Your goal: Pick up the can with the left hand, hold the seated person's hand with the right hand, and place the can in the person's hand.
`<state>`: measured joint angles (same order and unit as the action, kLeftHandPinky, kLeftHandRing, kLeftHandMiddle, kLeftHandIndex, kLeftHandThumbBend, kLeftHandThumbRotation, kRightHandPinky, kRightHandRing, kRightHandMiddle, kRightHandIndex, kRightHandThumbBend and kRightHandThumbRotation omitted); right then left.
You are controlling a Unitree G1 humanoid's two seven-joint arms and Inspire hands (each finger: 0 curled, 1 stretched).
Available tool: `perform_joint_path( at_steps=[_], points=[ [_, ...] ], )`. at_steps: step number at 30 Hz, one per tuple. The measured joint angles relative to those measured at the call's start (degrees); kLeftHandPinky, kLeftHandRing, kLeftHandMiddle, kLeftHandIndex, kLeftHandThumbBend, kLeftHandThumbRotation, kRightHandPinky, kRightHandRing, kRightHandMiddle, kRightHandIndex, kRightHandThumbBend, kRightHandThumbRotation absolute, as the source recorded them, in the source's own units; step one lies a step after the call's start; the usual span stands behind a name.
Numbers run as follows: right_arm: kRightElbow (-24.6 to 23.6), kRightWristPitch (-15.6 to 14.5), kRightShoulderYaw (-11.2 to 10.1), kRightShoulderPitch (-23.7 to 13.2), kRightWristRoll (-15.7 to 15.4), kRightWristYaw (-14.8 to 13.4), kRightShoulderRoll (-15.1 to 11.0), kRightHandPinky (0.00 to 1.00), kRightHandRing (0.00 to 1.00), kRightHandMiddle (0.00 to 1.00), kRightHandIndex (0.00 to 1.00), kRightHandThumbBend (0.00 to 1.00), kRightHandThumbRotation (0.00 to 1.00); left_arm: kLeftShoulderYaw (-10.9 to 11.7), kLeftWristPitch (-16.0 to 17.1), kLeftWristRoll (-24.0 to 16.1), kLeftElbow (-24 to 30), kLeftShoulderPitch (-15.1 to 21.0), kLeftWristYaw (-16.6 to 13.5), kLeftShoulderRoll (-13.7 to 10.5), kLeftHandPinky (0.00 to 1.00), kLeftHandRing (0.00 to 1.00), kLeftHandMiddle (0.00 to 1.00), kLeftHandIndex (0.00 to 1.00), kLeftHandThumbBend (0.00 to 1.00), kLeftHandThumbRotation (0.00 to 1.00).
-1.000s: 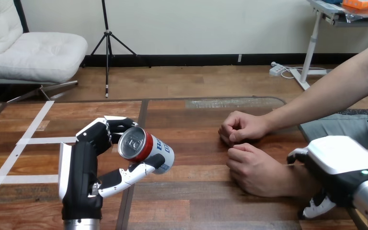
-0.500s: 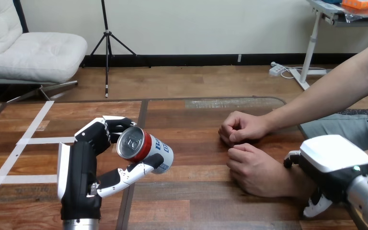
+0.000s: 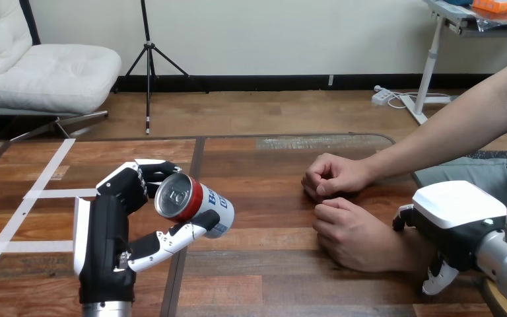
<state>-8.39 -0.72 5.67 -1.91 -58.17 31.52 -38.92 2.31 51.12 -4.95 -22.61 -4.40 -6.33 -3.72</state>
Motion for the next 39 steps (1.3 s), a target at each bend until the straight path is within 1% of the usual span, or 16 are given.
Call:
perform_joint_path(
  at_steps=[6, 12, 16, 27, 31, 39],
  points=[
    [0.0, -0.7, 0.7, -0.6, -0.1, 0.9, 0.0, 0.74, 0.79, 0.8, 0.76, 0.83, 0.08, 0.4, 0.0, 0.0, 0.0, 0.0, 0.2, 0.0, 0.42, 0.43, 0.48, 0.51, 0.76, 0.0],
    [0.0, -1.3, 1.2, -0.9, -0.4, 1.3, 0.0, 0.74, 0.8, 0.8, 0.76, 0.82, 0.09, 0.8, 0.1, 0.1, 0.0, 0.0, 0.4, 0.0, 0.42, 0.43, 0.48, 0.51, 0.76, 0.0],
    [0.0, -1.7, 1.4, -1.1, -0.6, 1.7, 0.0, 0.74, 0.8, 0.8, 0.77, 0.81, 0.07, 0.9, 0.2, 0.1, 0.0, 0.0, 0.4, 0.0, 0.42, 0.43, 0.48, 0.51, 0.76, 0.0],
    [0.0, -4.0, 2.4, -1.5, -1.1, 3.0, 0.0, 0.77, 0.82, 0.82, 0.79, 0.8, 0.05, 0.9, 0.3, 0.8, 0.0, 0.0, 1.5, 0.1, 0.42, 0.43, 0.48, 0.51, 0.76, 0.0],
    [0.0, -4.6, 2.7, -1.5, -1.1, 3.3, 0.0, 0.78, 0.83, 0.83, 0.8, 0.81, 0.07, 0.9, 0.3, 0.8, 0.0, 0.0, 1.6, 0.1, 0.42, 0.43, 0.48, 0.51, 0.76, 0.0],
    [-0.1, -5.7, 3.1, -1.1, -1.4, 3.1, 0.0, 0.79, 0.84, 0.85, 0.81, 0.83, 0.11, 0.9, 0.3, 0.8, 0.0, 0.0, 1.6, 0.1, 0.41, 0.43, 0.48, 0.51, 0.77, 0.0]
  ],
)
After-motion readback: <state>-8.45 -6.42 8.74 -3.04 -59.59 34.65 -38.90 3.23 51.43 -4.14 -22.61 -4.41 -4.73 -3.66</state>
